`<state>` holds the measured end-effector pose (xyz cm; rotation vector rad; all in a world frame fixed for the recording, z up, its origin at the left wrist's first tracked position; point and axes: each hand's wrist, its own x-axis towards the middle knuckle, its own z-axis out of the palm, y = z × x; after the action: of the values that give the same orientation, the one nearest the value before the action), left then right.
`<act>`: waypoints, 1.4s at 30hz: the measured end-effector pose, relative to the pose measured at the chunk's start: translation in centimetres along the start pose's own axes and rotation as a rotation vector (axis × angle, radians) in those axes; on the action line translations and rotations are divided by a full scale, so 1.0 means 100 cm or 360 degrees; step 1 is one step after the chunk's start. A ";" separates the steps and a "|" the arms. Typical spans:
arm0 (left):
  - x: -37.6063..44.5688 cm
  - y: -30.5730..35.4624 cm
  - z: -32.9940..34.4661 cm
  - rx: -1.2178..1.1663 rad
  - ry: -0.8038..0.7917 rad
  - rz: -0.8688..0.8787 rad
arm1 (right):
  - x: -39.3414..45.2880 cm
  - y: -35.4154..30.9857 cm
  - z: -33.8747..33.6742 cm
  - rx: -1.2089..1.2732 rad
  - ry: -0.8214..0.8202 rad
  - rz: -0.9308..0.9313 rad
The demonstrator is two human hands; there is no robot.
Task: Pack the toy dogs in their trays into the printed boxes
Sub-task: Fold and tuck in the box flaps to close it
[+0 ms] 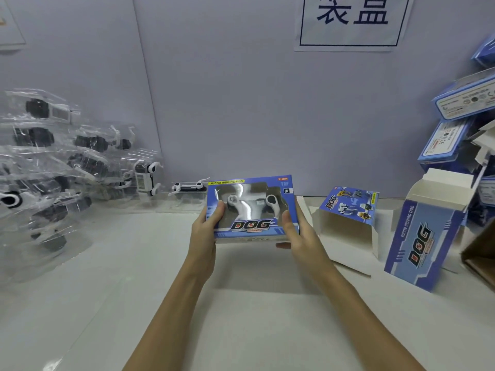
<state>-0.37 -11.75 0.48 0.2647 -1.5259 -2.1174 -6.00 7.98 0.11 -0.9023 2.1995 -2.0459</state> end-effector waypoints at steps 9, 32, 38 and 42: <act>0.008 0.003 -0.018 0.0014 -0.0170 0.0051 | 0.003 0.004 -0.008 0.0125 0.0121 0.0179; 0.002 0.001 -0.010 0.0090 -0.0114 0.0122 | -0.002 -0.015 -0.050 0.0162 -0.0443 0.0430; 0.006 0.003 -0.018 -0.0298 0.0102 0.0095 | -0.010 -0.049 -0.061 0.0414 -0.0114 0.0172; 0.009 -0.002 -0.014 -0.0089 0.0013 0.0098 | -0.015 -0.078 -0.057 0.1031 0.0842 -0.0418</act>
<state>-0.56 -13.31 -0.06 0.2039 -1.4497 -2.1047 -3.85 13.93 7.56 -0.6431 1.3946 -3.1264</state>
